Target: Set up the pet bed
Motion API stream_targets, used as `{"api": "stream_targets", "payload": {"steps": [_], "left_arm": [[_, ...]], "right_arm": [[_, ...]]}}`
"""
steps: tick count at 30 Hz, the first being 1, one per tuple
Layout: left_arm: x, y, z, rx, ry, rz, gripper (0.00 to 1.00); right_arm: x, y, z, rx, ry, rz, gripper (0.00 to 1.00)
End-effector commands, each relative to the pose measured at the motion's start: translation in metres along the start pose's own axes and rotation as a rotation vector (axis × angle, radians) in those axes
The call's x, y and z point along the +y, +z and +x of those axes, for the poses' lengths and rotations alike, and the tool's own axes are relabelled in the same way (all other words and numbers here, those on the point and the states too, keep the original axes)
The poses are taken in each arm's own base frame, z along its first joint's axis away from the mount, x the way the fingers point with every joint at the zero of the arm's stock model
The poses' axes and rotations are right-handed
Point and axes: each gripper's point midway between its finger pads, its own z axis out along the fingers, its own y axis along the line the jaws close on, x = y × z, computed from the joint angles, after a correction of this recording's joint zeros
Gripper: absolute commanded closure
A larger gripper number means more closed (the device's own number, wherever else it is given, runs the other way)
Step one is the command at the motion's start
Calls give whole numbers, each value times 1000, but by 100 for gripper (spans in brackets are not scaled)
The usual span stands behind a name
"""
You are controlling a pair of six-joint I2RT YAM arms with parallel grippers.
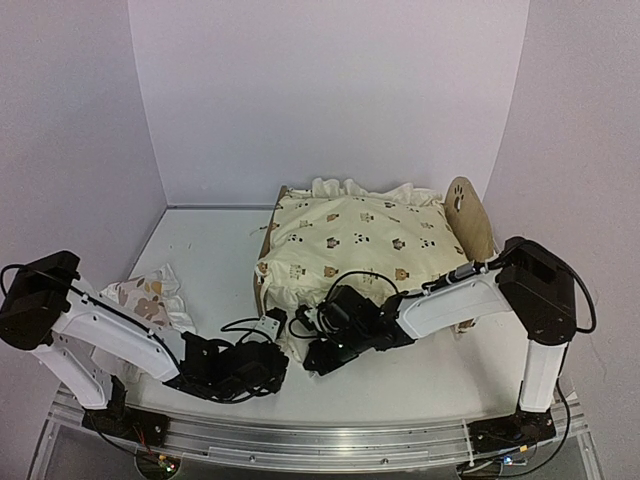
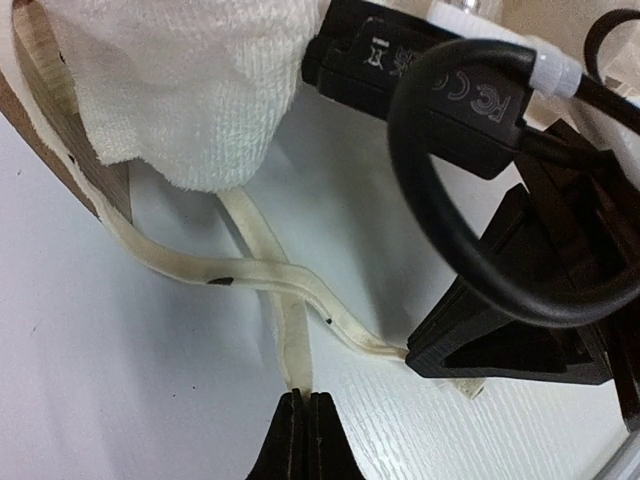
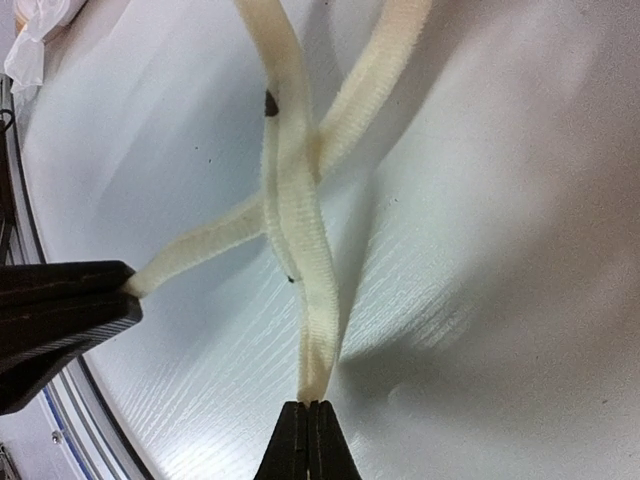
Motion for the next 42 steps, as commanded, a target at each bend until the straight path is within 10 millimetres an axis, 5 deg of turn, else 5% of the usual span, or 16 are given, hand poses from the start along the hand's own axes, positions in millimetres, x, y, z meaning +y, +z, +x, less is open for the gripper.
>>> {"api": "stream_targets", "payload": {"steps": [1,8,14,23,31,42], "left_arm": [[8,-15,-12,3,4,24,100],[3,-24,-17,88,29,127,100],[-2,-20,-16,179,34,180,100],[-6,-26,-39,181,-16,261,100],[-2,-34,-49,195,-5,264,100],[0,-44,-56,179,-24,291,100]], "right_arm": [[25,-23,-20,-29,-38,-52,100],[28,-35,-31,-62,-79,-30,95],[40,-54,-44,-109,-157,-52,64],[61,-51,-50,-171,-393,-158,50],[63,-46,-50,-224,-725,-150,48],[50,-8,-50,-245,-942,-111,50]]}}
